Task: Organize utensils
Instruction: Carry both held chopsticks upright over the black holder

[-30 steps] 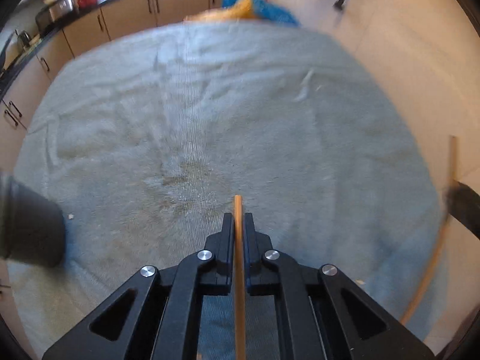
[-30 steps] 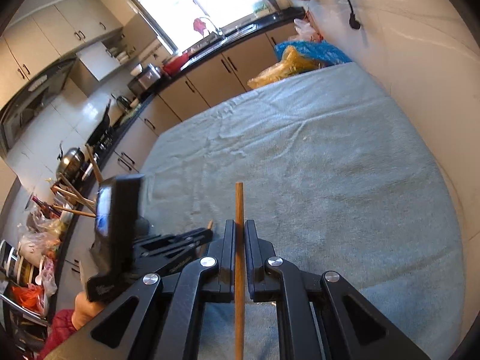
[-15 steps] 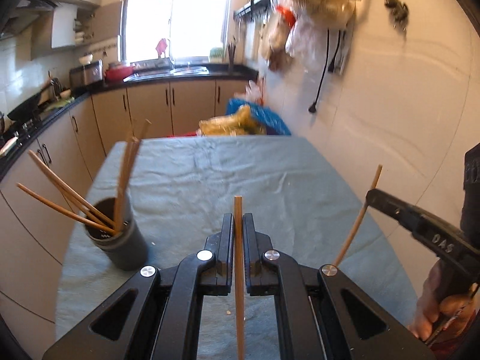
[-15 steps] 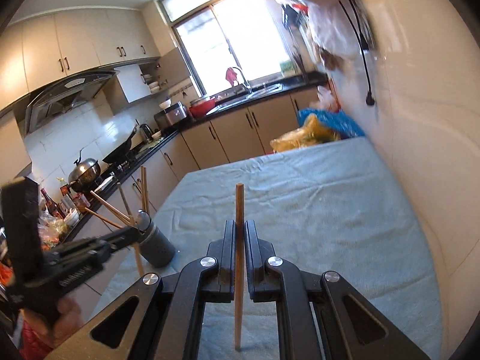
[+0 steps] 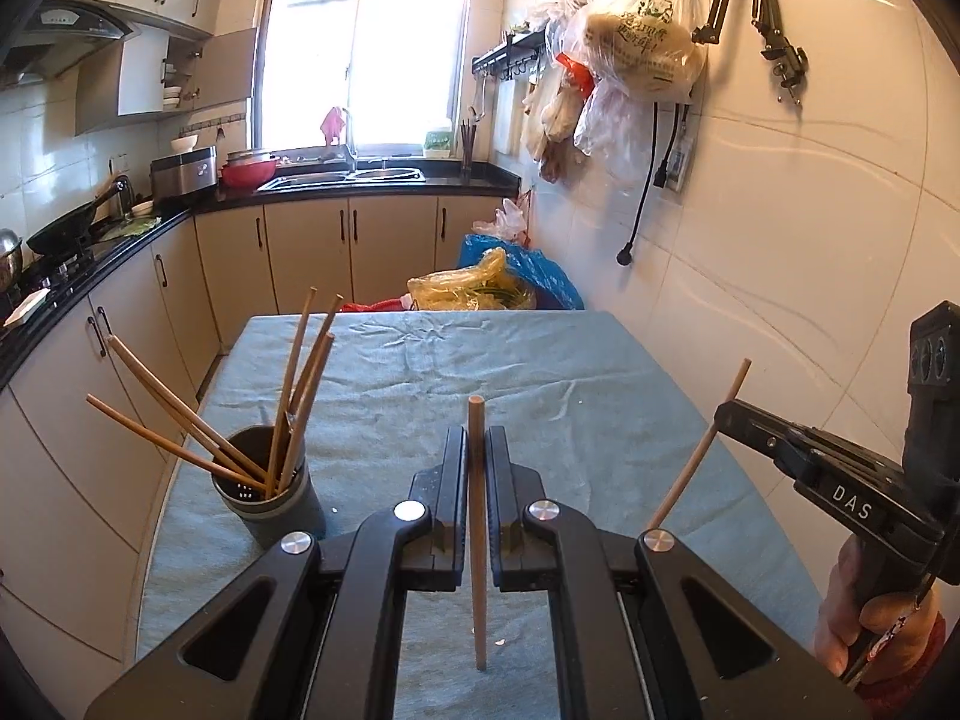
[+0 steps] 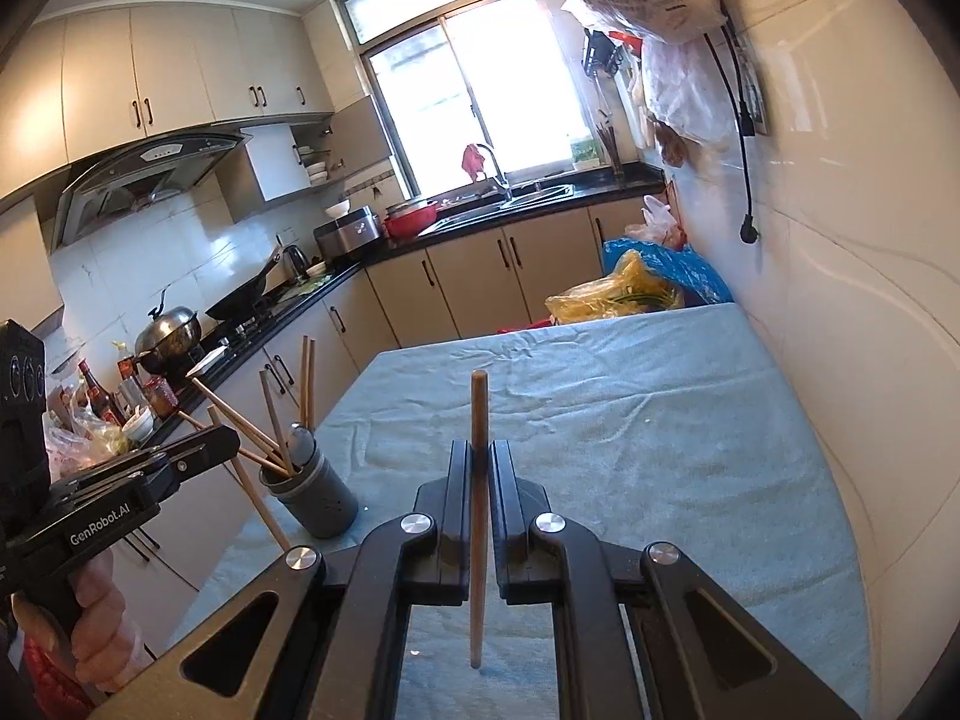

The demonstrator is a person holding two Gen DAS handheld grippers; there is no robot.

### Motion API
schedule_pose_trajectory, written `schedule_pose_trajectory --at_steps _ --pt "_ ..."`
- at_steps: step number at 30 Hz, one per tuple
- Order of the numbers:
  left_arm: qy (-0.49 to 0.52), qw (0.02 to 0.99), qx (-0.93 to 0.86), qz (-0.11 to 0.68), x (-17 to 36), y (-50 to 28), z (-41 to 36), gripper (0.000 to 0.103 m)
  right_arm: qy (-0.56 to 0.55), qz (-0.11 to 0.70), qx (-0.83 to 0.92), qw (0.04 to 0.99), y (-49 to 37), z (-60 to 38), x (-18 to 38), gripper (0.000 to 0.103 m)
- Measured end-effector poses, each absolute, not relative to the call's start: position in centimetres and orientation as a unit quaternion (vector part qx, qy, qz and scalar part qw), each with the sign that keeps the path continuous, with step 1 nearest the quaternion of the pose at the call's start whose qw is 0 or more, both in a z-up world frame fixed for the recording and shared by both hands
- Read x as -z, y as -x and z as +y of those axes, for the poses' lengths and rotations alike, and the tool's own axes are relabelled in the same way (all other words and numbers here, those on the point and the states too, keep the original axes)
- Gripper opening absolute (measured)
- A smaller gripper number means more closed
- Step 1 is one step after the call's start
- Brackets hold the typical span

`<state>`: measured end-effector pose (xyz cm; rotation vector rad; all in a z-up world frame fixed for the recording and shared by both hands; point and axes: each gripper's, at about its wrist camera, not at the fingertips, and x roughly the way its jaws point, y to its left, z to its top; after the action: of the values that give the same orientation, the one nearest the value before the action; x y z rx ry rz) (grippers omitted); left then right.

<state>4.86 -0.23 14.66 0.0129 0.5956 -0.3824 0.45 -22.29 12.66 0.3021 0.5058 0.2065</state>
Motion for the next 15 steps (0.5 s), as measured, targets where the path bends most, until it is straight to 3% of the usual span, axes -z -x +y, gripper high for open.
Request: schedule_pose_trajectory --at_steps 8,15 --pt "0.008 0.943 0.187 0.276 -17.6 -3.6 2.1 0.005 -0.131 0.233 -0.127 0.955 -0.4 -20.9 -15.3 0.006" --pt "0.003 0.957 0.170 0.234 -23.4 -2.4 5.5 0.005 -0.098 0.190 -0.162 0.963 -0.5 -17.8 -21.2 0.006"
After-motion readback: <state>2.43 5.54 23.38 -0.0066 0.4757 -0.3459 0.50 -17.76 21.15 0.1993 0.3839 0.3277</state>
